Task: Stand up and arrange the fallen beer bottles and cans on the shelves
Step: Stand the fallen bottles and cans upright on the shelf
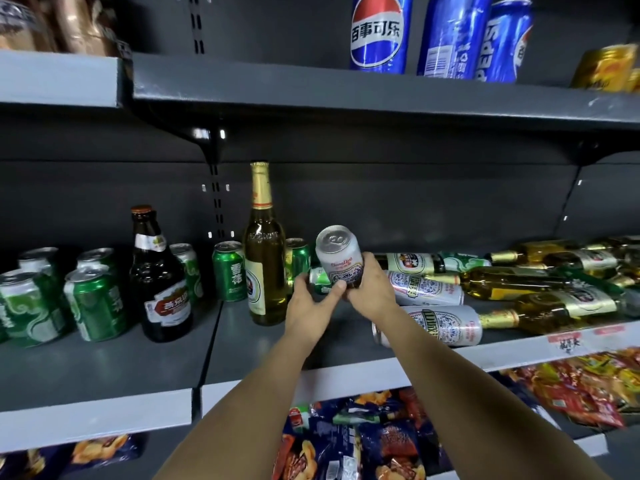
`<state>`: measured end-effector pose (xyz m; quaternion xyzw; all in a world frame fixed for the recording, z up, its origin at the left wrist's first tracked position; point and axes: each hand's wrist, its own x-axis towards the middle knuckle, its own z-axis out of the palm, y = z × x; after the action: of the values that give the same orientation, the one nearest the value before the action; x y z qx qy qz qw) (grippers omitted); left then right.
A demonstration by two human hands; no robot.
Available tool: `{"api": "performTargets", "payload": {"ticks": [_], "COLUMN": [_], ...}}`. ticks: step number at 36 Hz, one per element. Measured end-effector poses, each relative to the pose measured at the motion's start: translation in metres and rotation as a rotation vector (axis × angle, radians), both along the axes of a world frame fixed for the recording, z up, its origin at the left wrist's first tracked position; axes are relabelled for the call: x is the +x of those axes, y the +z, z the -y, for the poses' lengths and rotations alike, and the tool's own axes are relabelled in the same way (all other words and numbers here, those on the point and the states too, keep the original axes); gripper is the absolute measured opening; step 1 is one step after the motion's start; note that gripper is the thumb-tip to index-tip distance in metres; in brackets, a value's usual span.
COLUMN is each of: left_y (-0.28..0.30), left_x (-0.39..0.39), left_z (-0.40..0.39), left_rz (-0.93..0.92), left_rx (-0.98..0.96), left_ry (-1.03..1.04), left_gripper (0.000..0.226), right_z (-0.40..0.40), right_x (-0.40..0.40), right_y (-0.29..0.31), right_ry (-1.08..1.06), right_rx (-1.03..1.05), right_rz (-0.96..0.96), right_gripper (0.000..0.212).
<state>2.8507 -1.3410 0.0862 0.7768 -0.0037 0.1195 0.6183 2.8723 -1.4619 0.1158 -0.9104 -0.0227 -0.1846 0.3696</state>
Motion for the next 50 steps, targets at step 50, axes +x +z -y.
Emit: {"api": "performTargets", "payload": {"ticks": [50], "left_y": [0.008], "left_x": [-0.081], "left_z": [-0.143], "left_rz": [0.555], "left_rx": [0.62], "left_ry": [0.789], "left_gripper": [0.042], "right_z": [-0.116], "right_x": [-0.046], "right_y": [-0.003], "right_ry": [0.109], "right_rx": [-0.271], "right_rz": [-0.111], "right_gripper": [0.042]}}
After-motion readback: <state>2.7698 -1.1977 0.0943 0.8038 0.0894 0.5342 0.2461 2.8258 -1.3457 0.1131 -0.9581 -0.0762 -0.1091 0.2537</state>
